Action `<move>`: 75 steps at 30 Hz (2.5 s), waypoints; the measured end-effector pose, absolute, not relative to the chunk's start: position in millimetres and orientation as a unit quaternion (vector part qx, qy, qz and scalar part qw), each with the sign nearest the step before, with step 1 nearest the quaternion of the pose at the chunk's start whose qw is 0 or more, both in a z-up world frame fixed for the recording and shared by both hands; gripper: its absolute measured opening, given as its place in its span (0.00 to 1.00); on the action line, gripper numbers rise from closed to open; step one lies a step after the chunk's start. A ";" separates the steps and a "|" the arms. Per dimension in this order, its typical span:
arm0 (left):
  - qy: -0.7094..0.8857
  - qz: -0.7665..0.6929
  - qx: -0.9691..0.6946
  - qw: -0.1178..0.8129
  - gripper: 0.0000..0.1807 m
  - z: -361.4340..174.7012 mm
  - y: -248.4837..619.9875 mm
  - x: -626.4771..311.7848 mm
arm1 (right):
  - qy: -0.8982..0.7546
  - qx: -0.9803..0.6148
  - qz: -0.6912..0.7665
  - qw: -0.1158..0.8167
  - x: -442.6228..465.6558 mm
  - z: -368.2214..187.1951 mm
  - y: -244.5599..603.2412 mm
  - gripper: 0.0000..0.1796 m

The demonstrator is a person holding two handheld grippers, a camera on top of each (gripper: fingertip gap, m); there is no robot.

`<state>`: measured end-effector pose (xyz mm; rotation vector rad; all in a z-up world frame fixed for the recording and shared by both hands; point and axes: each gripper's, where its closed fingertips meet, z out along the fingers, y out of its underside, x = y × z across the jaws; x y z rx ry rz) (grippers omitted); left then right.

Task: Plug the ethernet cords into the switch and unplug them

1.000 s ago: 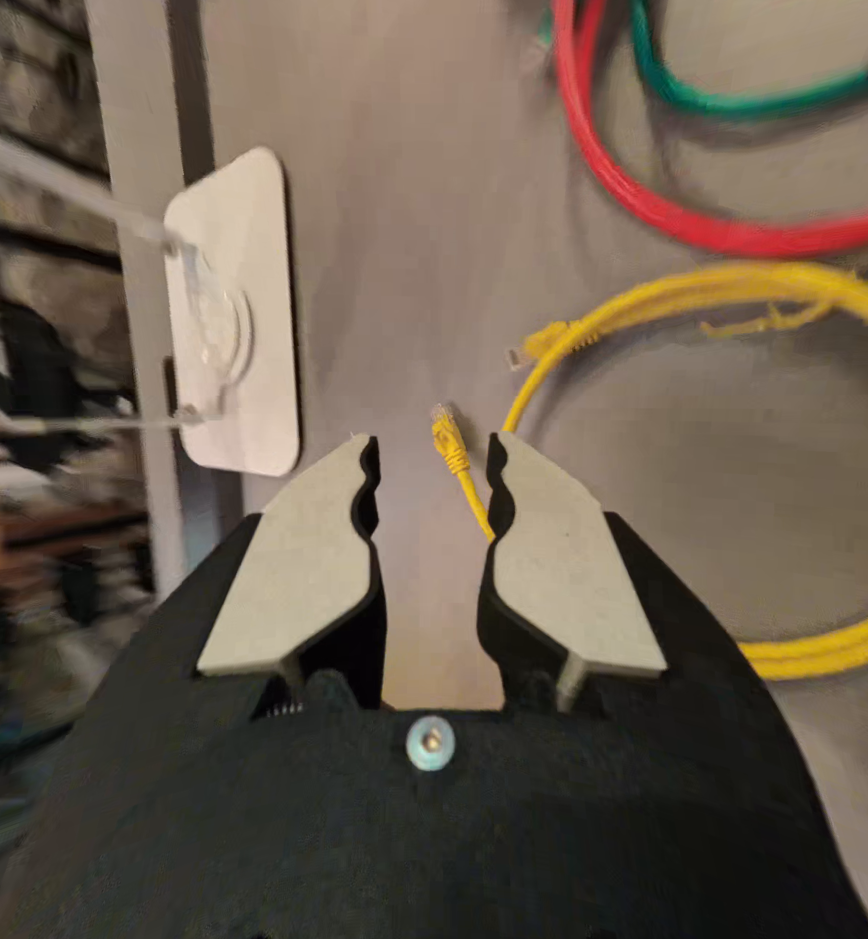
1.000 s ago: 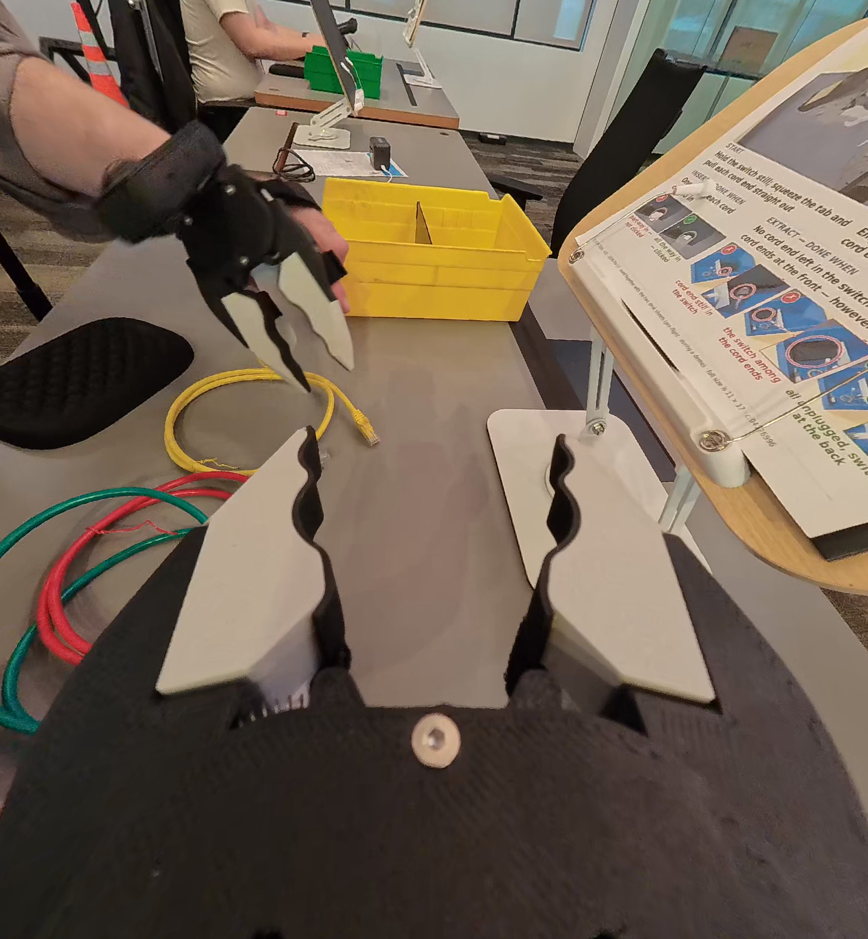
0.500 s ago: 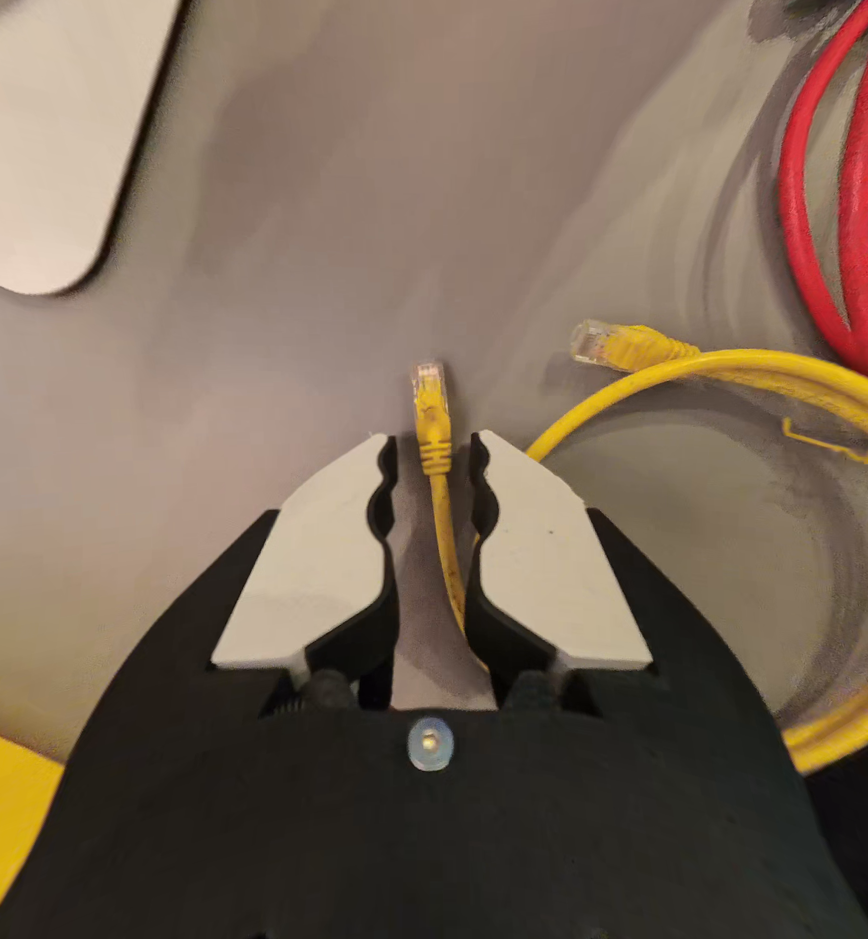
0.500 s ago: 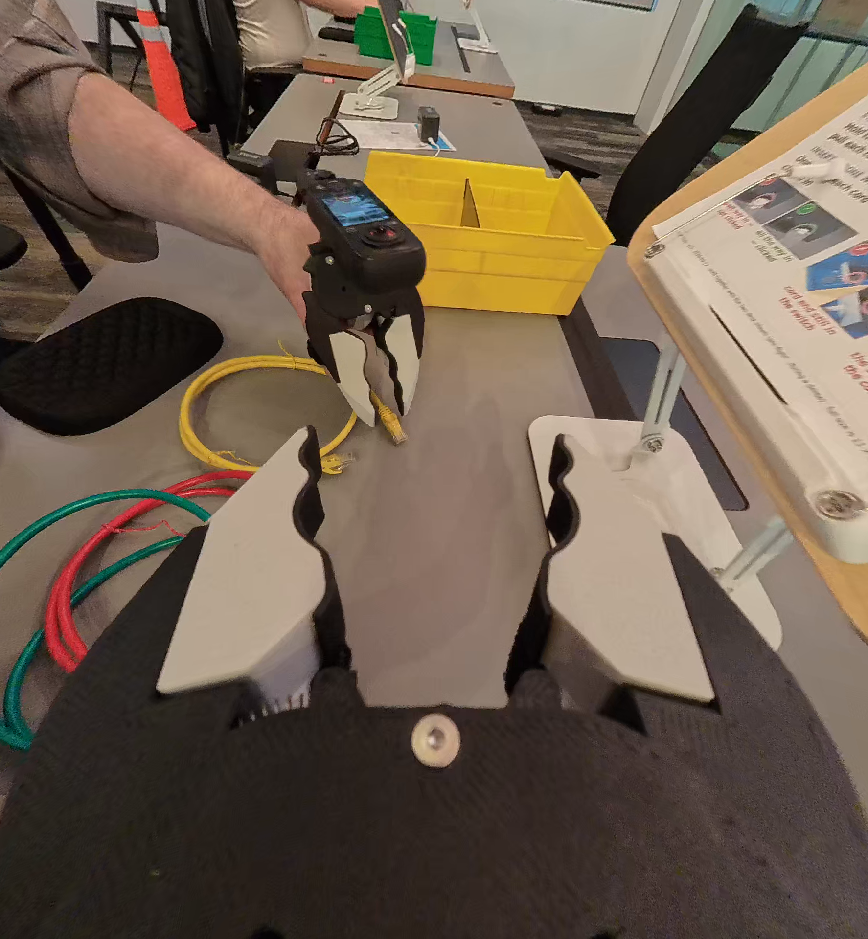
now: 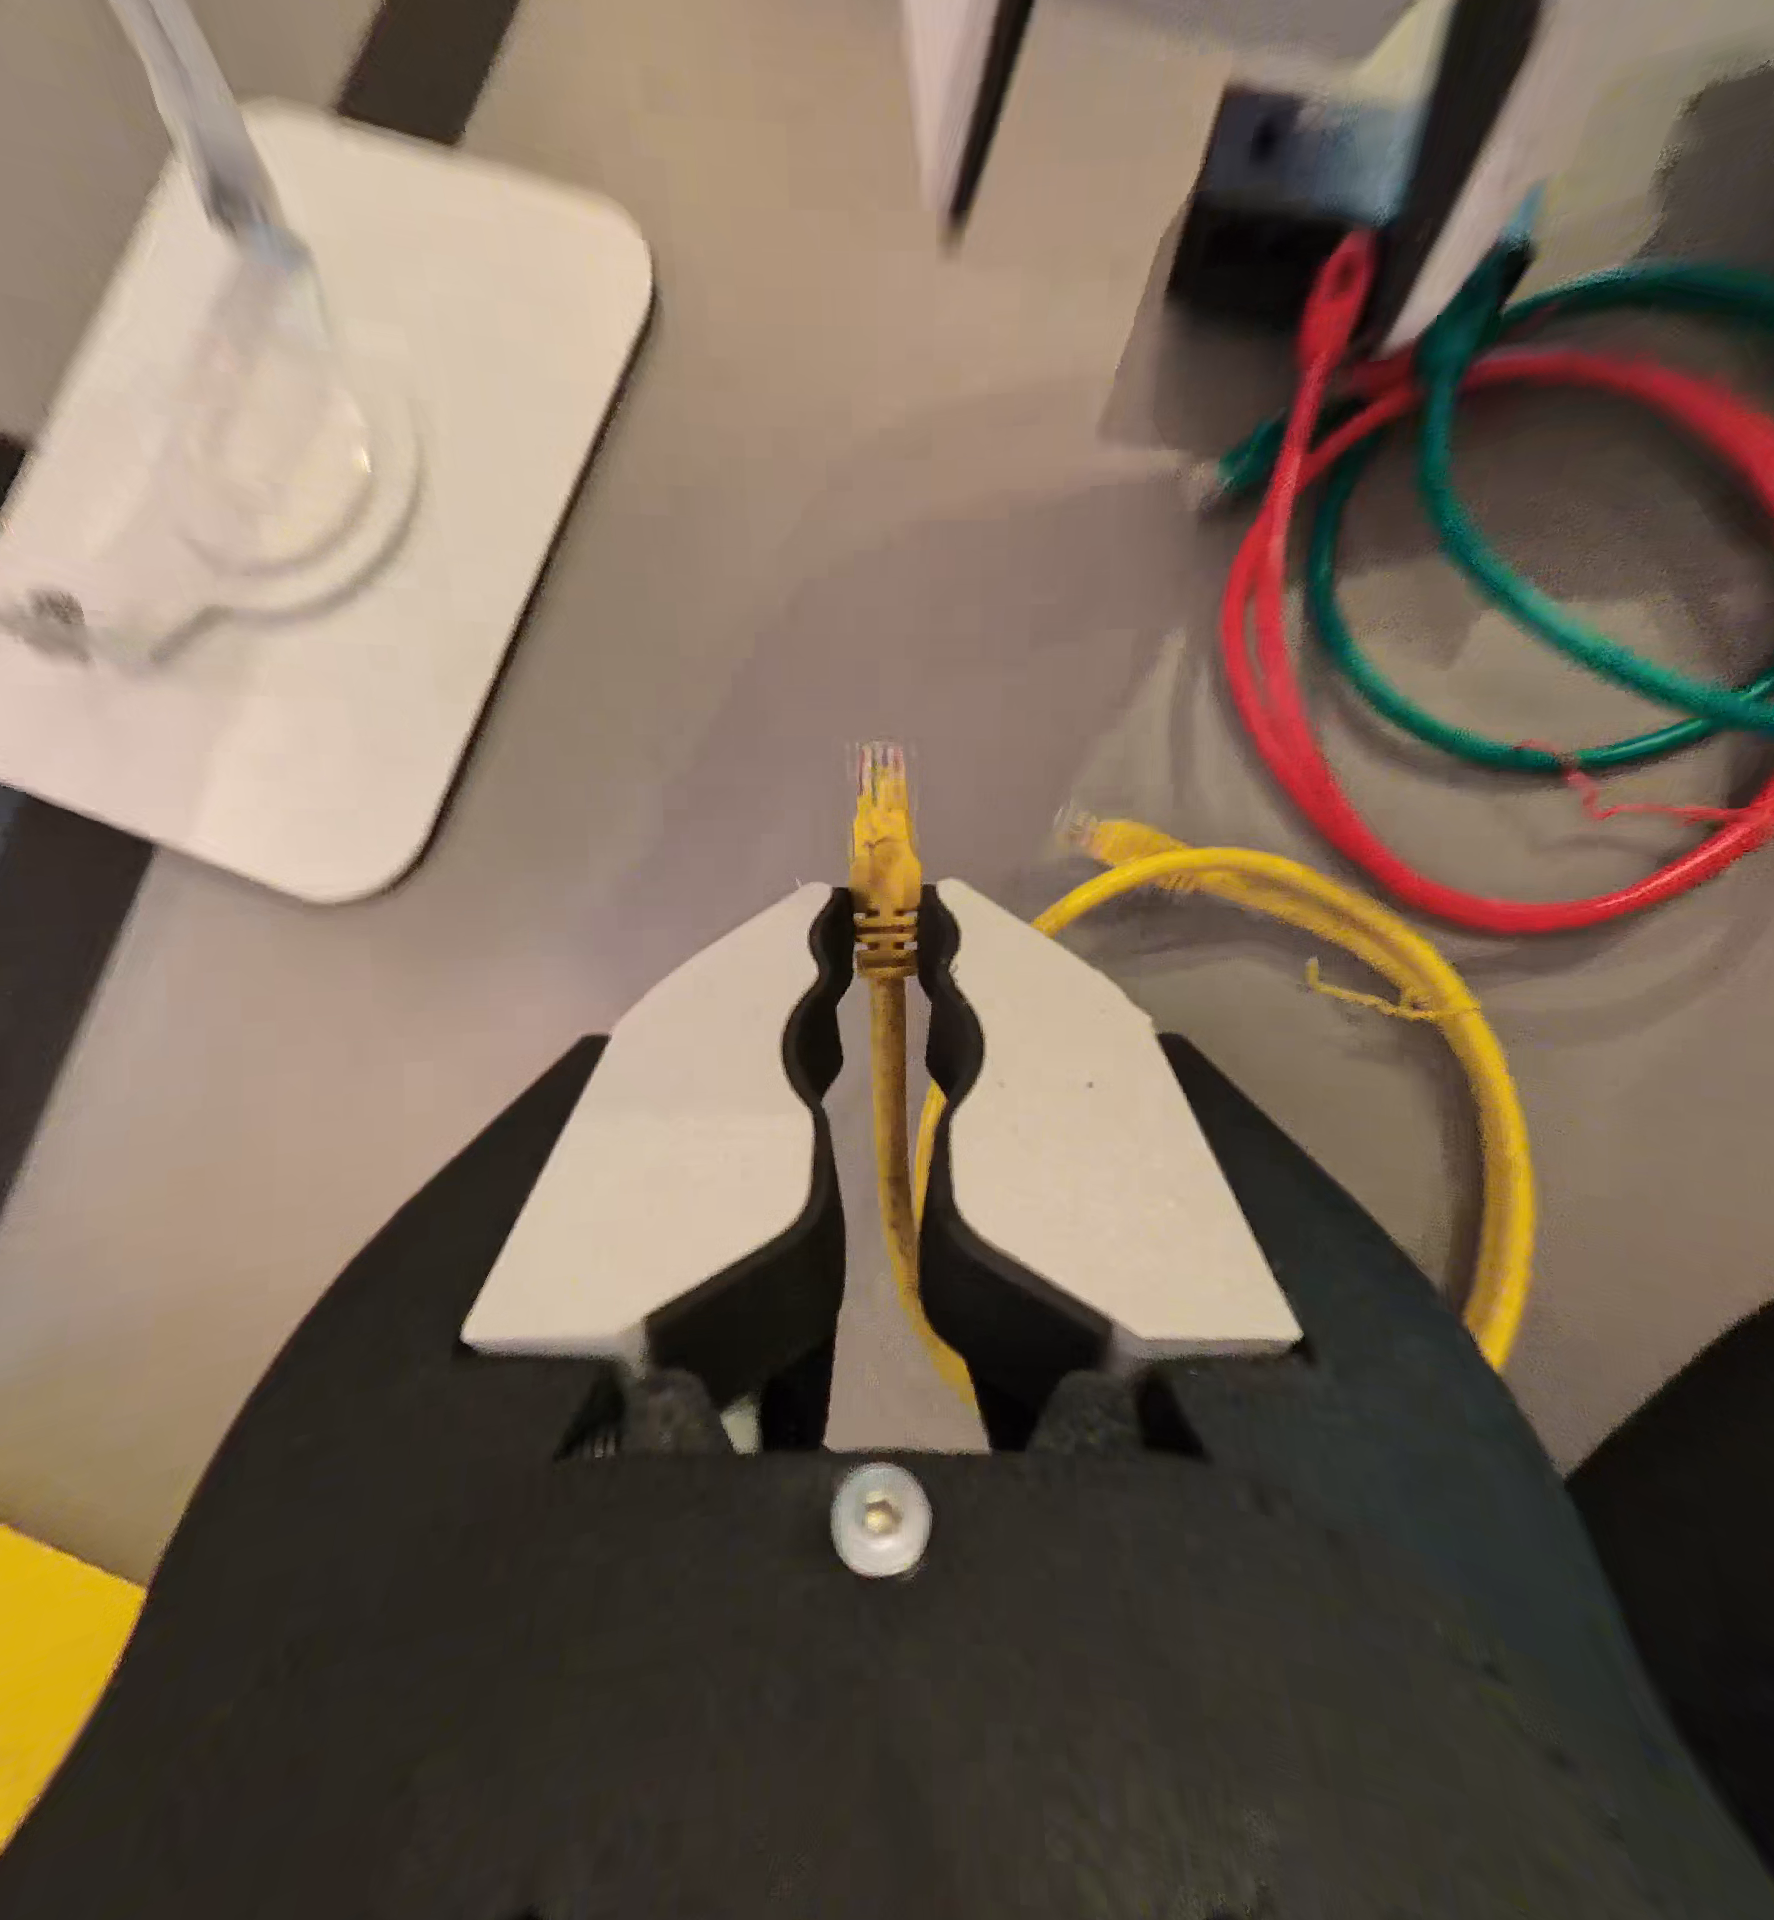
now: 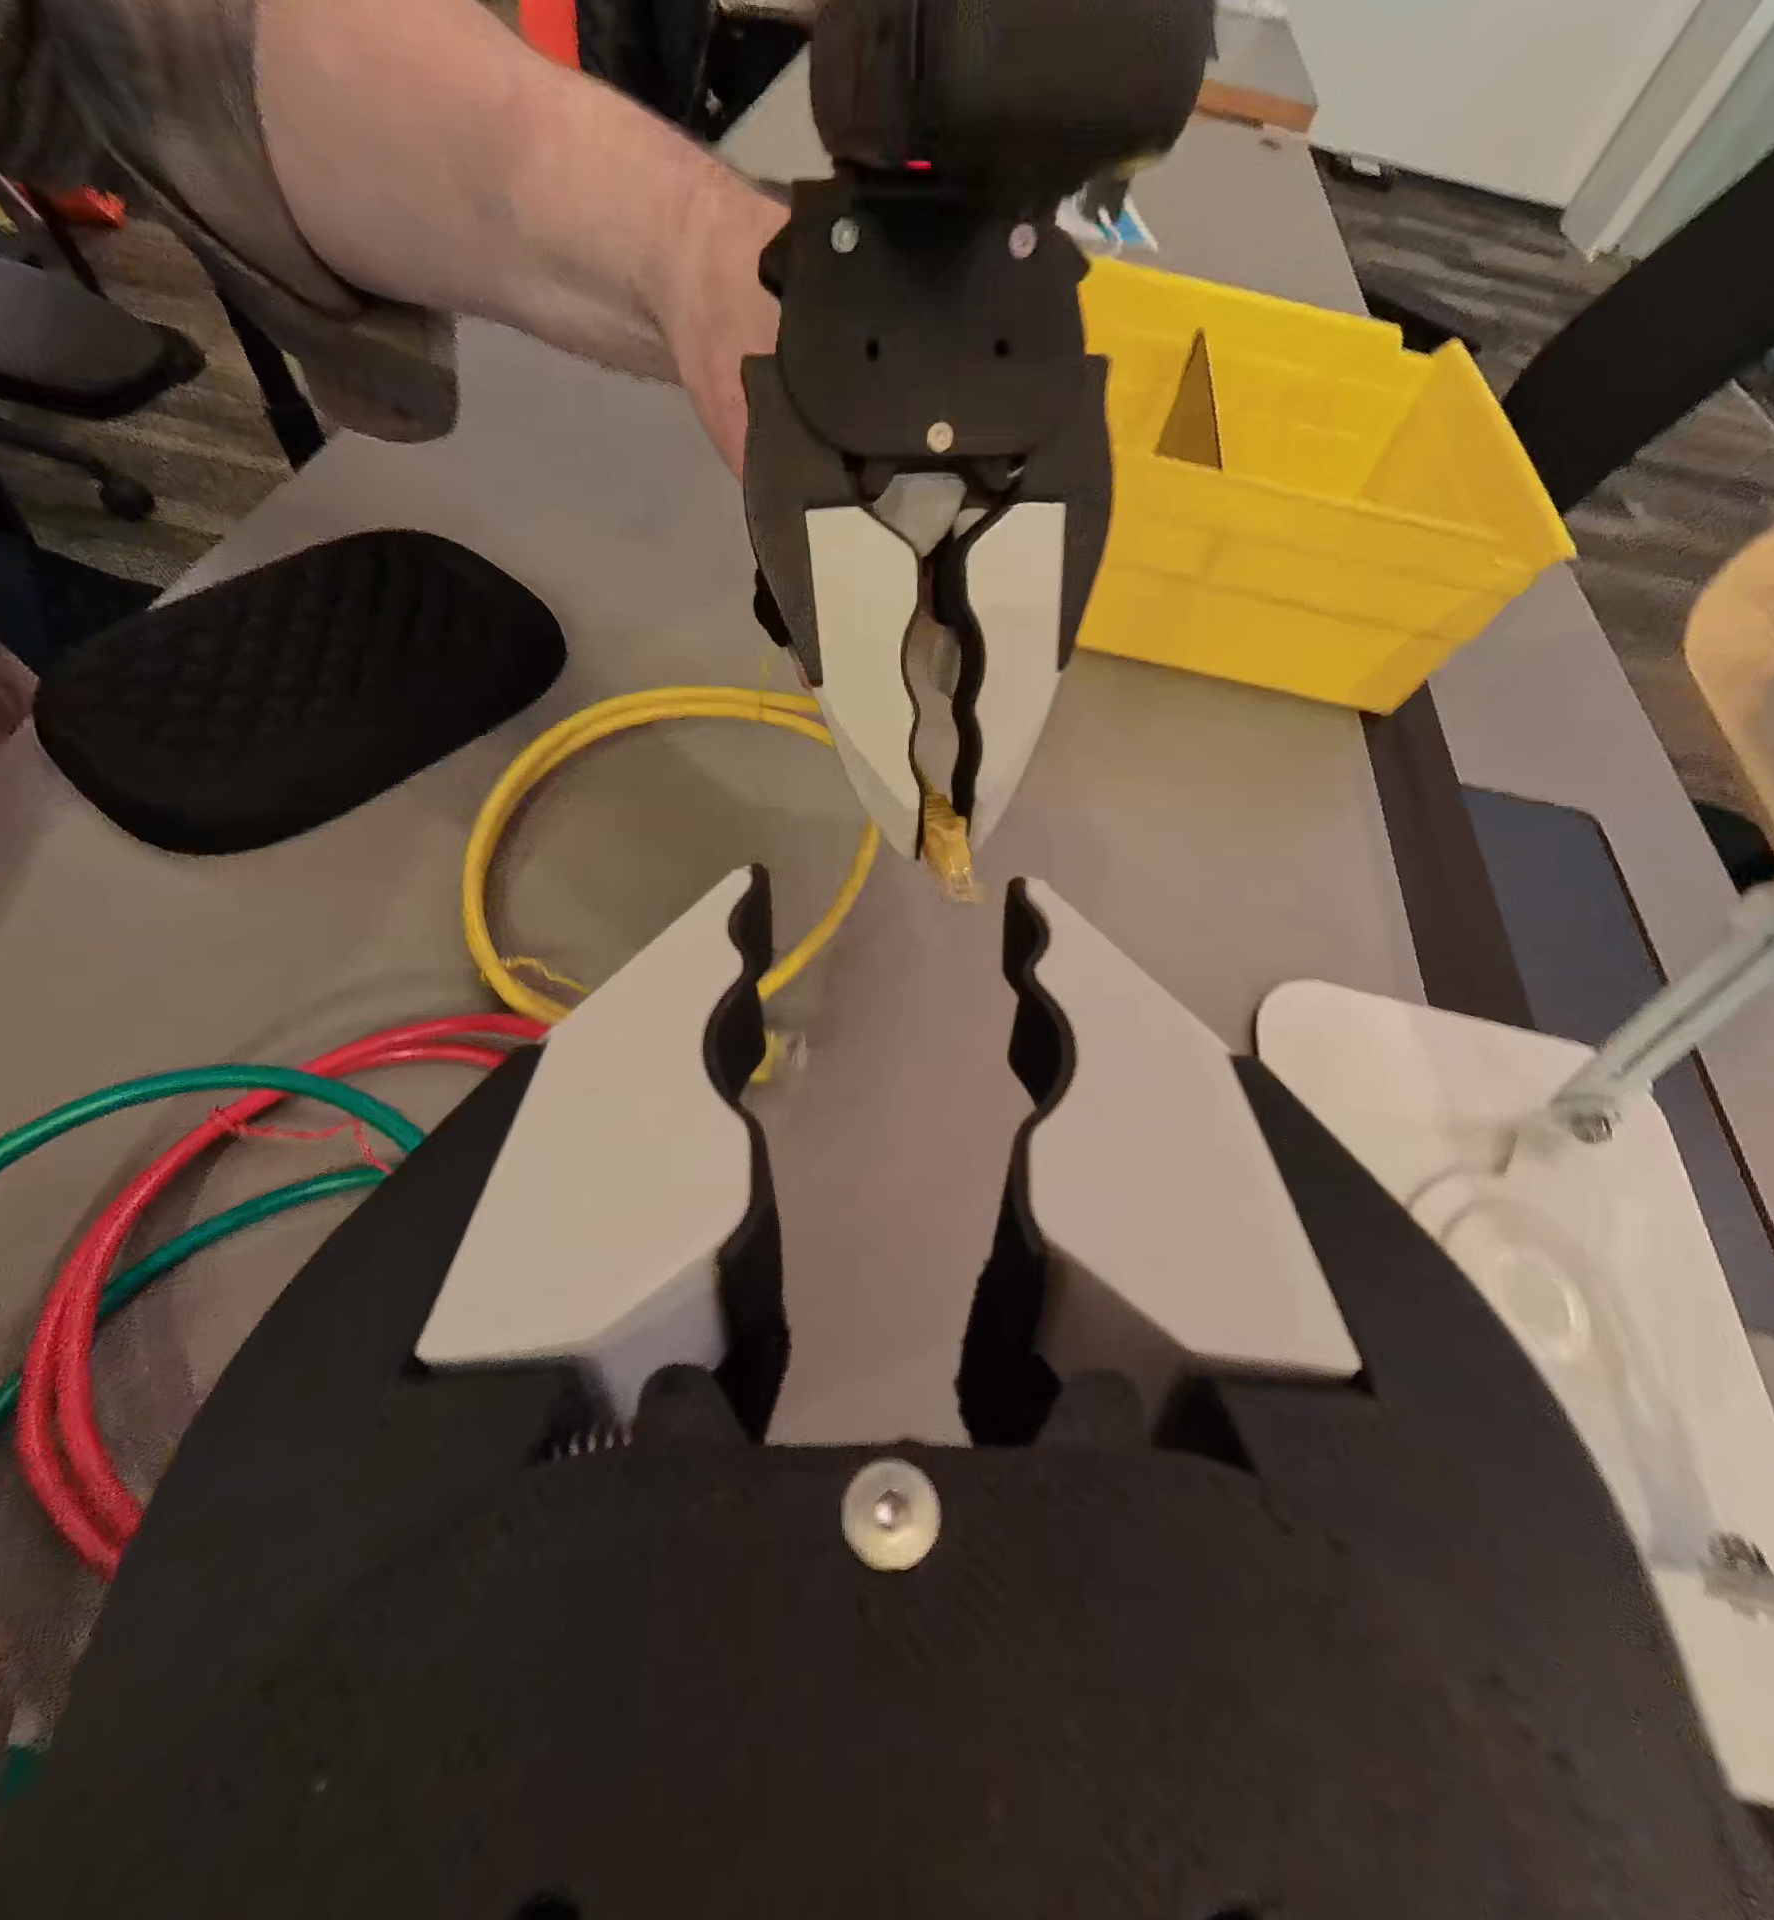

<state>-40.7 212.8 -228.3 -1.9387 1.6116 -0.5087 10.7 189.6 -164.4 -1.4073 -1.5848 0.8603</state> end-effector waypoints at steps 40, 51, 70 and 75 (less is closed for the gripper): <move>0.630 -0.139 -0.618 0.450 0.31 -119.1 207.4 -9.9 | -0.542 -0.523 0.449 0.481 4.2 -117.8 192.7 0.06; 0.578 -0.060 -0.634 0.511 0.23 -67.0 271.3 -83.4 | -0.505 -0.453 0.552 0.484 6.4 -81.5 172.0 0.06; 0.524 -0.399 -0.520 0.544 0.25 -64.5 193.3 26.7 | -0.498 -0.486 0.490 0.525 24.0 -73.7 188.6 0.06; 0.530 -0.407 -0.531 0.522 0.13 -70.3 193.5 36.8 | -0.521 -0.502 0.446 0.527 31.3 -78.2 191.0 0.06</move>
